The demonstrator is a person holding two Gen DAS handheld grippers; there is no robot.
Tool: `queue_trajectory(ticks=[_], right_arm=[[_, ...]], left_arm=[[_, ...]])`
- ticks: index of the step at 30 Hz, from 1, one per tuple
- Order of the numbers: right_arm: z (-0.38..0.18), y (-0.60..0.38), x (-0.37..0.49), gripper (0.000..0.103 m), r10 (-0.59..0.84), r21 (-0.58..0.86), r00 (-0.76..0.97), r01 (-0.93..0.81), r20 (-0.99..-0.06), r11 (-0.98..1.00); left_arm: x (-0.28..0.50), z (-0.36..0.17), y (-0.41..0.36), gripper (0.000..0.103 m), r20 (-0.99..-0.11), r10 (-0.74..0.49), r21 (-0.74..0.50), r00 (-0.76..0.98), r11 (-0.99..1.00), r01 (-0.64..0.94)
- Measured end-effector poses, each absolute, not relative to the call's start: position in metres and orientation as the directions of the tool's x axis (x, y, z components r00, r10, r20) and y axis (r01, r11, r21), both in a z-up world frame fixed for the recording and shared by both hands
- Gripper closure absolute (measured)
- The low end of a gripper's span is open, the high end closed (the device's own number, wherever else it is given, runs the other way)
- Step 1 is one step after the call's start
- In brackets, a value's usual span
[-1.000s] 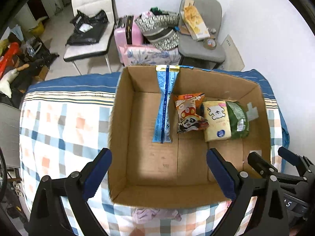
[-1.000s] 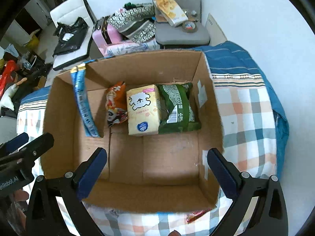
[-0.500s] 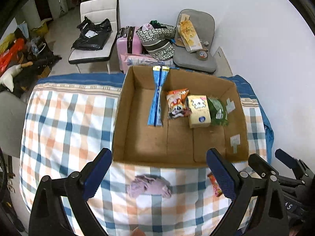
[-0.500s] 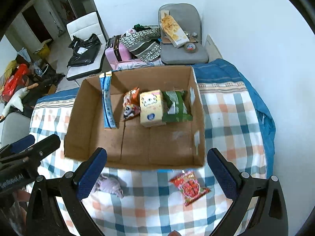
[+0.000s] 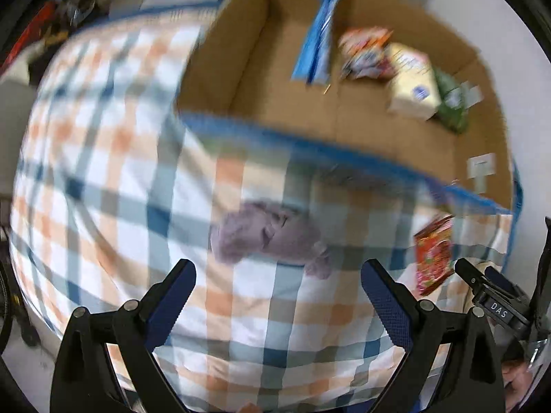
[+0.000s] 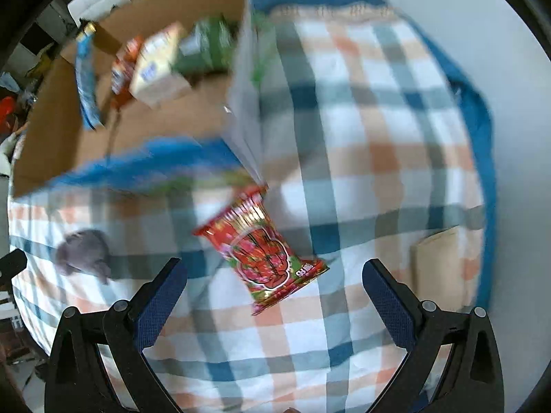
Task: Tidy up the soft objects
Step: 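Grasp the lavender cloth with the left tool while the right tool grasps the red snack bag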
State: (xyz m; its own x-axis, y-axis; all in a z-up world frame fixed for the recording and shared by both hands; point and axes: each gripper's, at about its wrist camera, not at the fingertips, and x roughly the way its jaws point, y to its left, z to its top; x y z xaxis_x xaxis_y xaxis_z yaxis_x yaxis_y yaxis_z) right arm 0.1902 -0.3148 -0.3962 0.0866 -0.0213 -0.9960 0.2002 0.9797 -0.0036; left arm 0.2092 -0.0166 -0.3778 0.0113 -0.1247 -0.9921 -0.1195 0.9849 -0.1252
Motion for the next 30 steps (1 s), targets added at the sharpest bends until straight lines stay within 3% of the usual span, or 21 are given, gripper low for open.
queue_trajectory(ticks=[5,10,17,18,21,24,30], right_arm=[[-0.436,-0.323,0.191,0.000,-0.012,-0.002,0.049,0.199,-0.999,0.980],[-0.448,-0.324,0.194,0.000,-0.018,-0.005,0.066,0.189,-0.998,0.982],[-0.452,-0.326,0.204,0.000,0.002,0.014,0.074,0.166,-0.997,0.986],[-0.452,-0.326,0.205,0.000,0.014,0.026,0.074,0.159,-0.997,0.987],[-0.453,-0.326,0.211,0.000,0.041,0.051,0.072,0.140,-0.997,0.989],[-0.456,-0.327,0.210,0.000,0.047,0.057,0.078,0.128,-0.996,0.990],[-0.459,-0.316,0.195,0.000,0.063,0.074,0.084,0.139,-0.995,0.988]], left_arm=[[0.202,-0.427,0.007,0.005,-0.961,-0.267,-0.227,-0.075,0.913,-0.340],[0.197,-0.458,0.020,0.005,-0.898,-0.438,-0.351,-0.046,0.773,-0.528],[0.200,-0.474,0.019,0.005,-0.885,-0.466,-0.382,0.008,0.715,-0.586],[0.199,-0.474,0.019,0.009,-0.893,-0.450,-0.377,0.019,0.723,-0.578],[0.198,-0.476,0.020,0.036,-0.914,-0.405,-0.350,0.026,0.753,-0.557],[0.195,-0.473,0.021,0.051,-0.923,-0.383,-0.343,0.027,0.790,-0.508],[0.185,-0.449,0.002,0.055,-0.960,-0.279,-0.266,-0.005,0.919,-0.292]])
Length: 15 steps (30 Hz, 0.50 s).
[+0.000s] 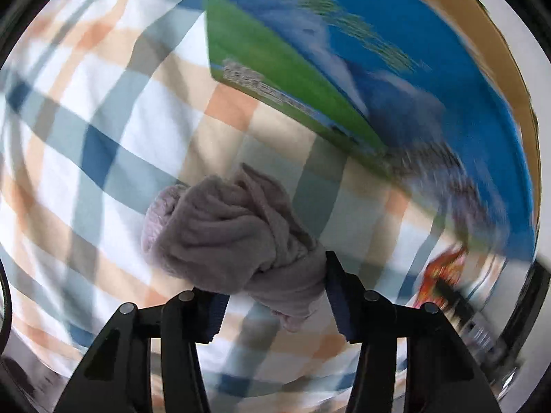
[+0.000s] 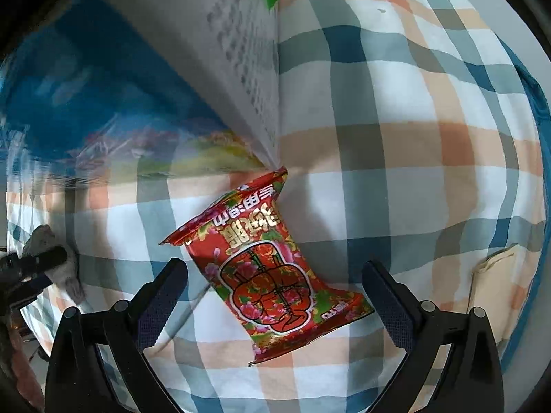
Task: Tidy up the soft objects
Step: 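Grasp the lavender cloth with the left tool while the right tool grasps the red snack bag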
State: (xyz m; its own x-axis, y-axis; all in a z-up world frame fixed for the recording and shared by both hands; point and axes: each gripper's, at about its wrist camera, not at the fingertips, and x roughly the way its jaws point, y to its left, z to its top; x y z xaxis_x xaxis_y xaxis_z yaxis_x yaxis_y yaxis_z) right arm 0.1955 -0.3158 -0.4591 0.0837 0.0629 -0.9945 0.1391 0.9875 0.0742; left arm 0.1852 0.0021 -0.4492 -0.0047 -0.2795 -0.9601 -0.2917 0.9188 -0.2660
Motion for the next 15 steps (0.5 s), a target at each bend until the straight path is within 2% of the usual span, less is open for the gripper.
queue_trajectory(ticks=[5,13,14,15], right_arm=[[-0.462,-0.310,0.191,0.000,0.034,0.044,0.088,0.115,-0.996,0.992],[-0.468,-0.305,0.191,0.000,0.021,0.029,0.071,0.119,-0.997,0.992],[-0.469,-0.305,0.189,0.001,0.020,0.028,0.066,0.124,-0.998,0.992],[-0.470,-0.306,0.187,0.006,0.014,0.022,0.067,0.127,-0.998,0.992]], left_arm=[[0.168,-0.440,-0.001,0.055,-0.976,-0.212,-0.201,-0.039,0.962,-0.186],[0.154,-0.438,-0.018,0.055,-0.974,-0.221,-0.211,-0.054,0.966,-0.152],[0.154,-0.439,-0.021,0.055,-0.973,-0.225,-0.215,-0.057,0.965,-0.148],[0.155,-0.439,-0.023,0.055,-0.973,-0.223,-0.213,-0.058,0.967,-0.141]])
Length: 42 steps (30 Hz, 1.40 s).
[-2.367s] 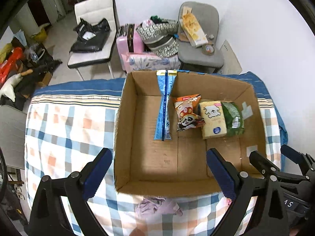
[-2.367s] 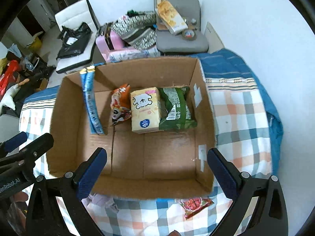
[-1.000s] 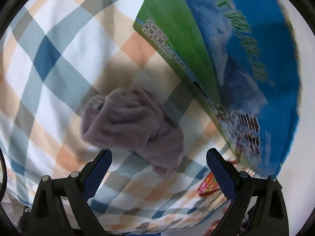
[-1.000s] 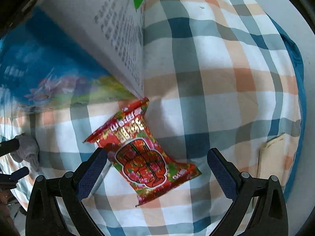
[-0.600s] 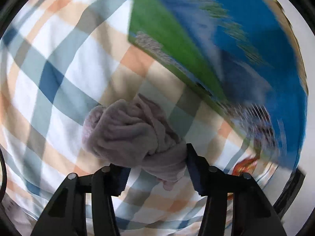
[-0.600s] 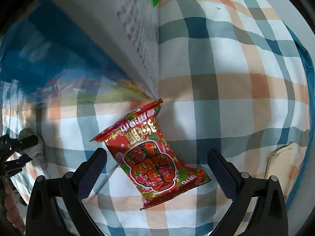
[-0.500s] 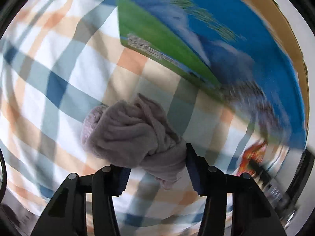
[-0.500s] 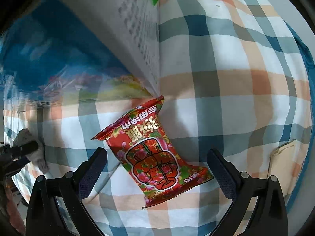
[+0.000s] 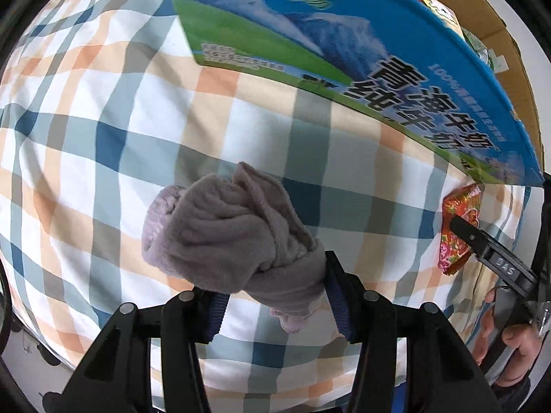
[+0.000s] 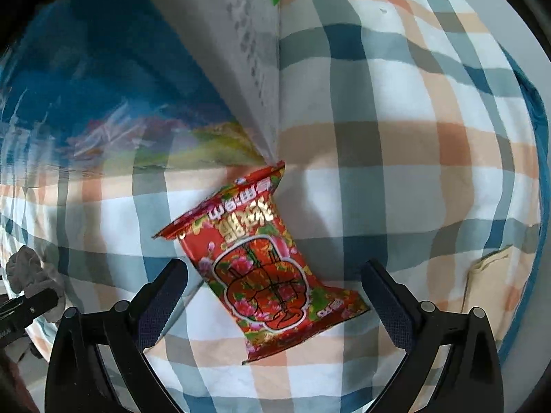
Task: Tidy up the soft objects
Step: 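Grasp the lavender cloth with the left tool while the right tool grasps the red snack bag, then carry the cloth and red bag into the box and open both tools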
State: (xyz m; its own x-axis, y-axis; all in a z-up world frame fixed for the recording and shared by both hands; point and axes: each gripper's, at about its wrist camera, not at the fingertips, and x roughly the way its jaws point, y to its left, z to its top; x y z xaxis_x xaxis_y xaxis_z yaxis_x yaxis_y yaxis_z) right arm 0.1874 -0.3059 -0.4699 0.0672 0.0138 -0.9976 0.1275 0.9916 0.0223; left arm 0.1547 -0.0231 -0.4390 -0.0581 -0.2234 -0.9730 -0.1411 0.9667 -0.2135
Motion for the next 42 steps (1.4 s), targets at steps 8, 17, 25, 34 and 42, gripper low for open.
queue_trajectory(ticks=[8,17,25,34,42], right_arm=[[-0.471,-0.300,0.177,0.042,0.148,0.149,0.017,0.192,-0.989,0.970],[-0.484,-0.287,0.177,0.039,0.078,0.083,0.030,0.231,-0.996,0.969],[-0.485,-0.258,0.174,0.053,-0.018,-0.015,0.010,0.219,-1.000,0.976],[-0.463,-0.222,0.156,0.055,0.007,0.003,-0.023,0.175,-1.000,0.985],[-0.408,-0.198,0.136,0.056,0.076,0.079,0.029,0.127,-0.997,0.989]], left_arm=[[0.160,-0.448,-0.047,0.055,-0.975,-0.208,-0.200,-0.073,0.974,-0.105],[0.178,-0.489,-0.095,0.052,-0.973,-0.177,-0.165,-0.145,0.982,-0.093],[0.185,-0.488,-0.108,0.056,-0.986,-0.122,-0.115,-0.114,0.991,-0.061],[0.157,-0.454,-0.135,0.058,-0.995,-0.083,-0.086,-0.052,0.994,0.061],[0.134,-0.402,-0.162,0.058,-0.992,-0.125,-0.126,-0.013,0.980,0.156]])
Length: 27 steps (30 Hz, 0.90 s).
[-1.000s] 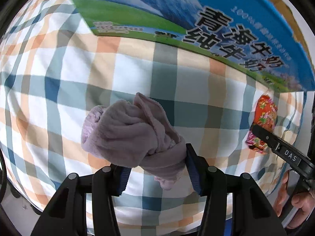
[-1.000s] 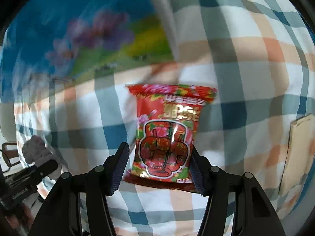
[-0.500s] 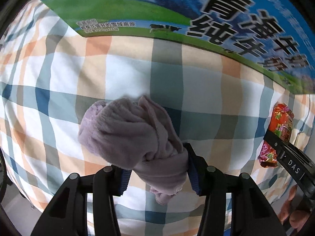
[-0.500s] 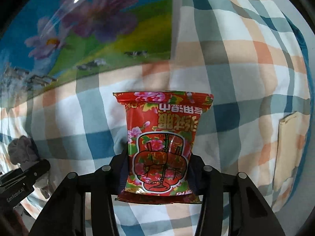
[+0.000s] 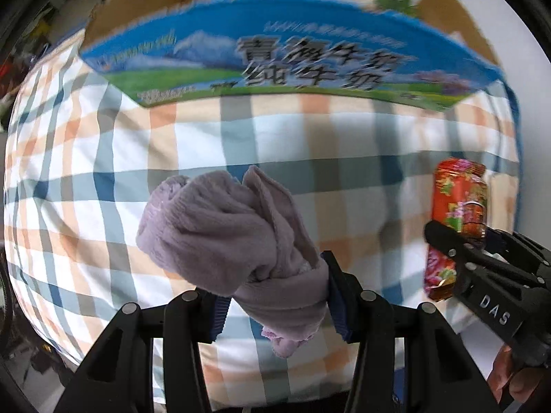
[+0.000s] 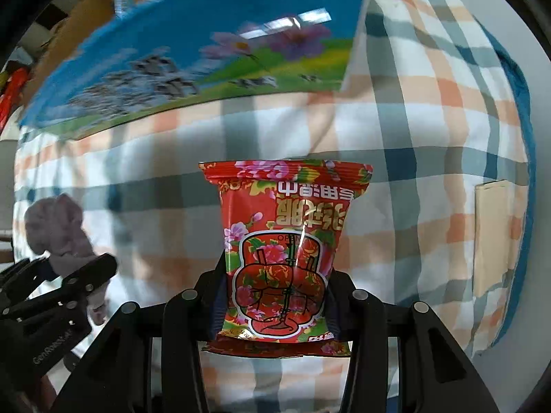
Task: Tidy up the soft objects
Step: 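Carry the cloth and red bag into the box and open both tools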
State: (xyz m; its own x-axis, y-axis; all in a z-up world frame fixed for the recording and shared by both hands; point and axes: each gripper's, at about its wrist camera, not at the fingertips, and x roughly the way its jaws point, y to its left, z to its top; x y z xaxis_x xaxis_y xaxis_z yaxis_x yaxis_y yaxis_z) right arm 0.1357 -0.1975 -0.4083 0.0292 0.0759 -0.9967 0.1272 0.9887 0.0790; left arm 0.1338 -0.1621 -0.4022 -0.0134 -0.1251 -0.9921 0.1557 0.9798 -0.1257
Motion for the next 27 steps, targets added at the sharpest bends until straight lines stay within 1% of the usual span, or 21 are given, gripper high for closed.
queue_trajectory(ticks=[4,7,9,12,15,18,22,27], right_arm=[[-0.376,-0.188,0.129,0.056,0.106,0.113,0.072,0.106,-0.992,0.988],[-0.350,-0.185,0.128,0.056,0.129,0.140,0.102,0.099,-0.986,0.985],[-0.330,-0.181,0.130,0.056,0.147,0.159,0.126,0.094,-0.981,0.983],[-0.297,-0.208,0.127,0.056,0.169,0.185,0.169,0.084,-0.971,0.979],[-0.274,-0.214,0.138,0.056,0.188,0.208,0.220,0.073,-0.957,0.975],[-0.251,-0.216,0.164,0.056,0.183,0.206,0.278,0.058,-0.943,0.977],[-0.239,-0.214,0.206,0.056,0.157,0.184,0.338,0.050,-0.928,0.982],[-0.246,-0.210,0.254,0.056,0.122,0.150,0.357,0.050,-0.926,0.987]], left_arm=[[0.134,-0.372,-0.163,0.058,-0.989,-0.148,-0.141,0.022,0.970,0.196],[0.133,-0.344,-0.163,0.058,-0.981,-0.187,-0.174,0.044,0.962,0.212],[0.138,-0.330,-0.145,0.058,-0.974,-0.219,-0.201,0.063,0.955,0.216],[0.148,-0.301,-0.126,0.058,-0.960,-0.262,-0.235,0.101,0.947,0.220],[0.174,-0.274,-0.113,0.058,-0.945,-0.290,-0.253,0.150,0.941,0.223],[0.202,-0.252,-0.099,0.058,-0.936,-0.287,-0.241,0.202,0.944,0.225],[0.243,-0.242,-0.091,0.058,-0.935,-0.259,-0.204,0.244,0.952,0.228],[0.287,-0.254,-0.088,0.058,-0.945,-0.224,-0.172,0.238,0.960,0.221]])
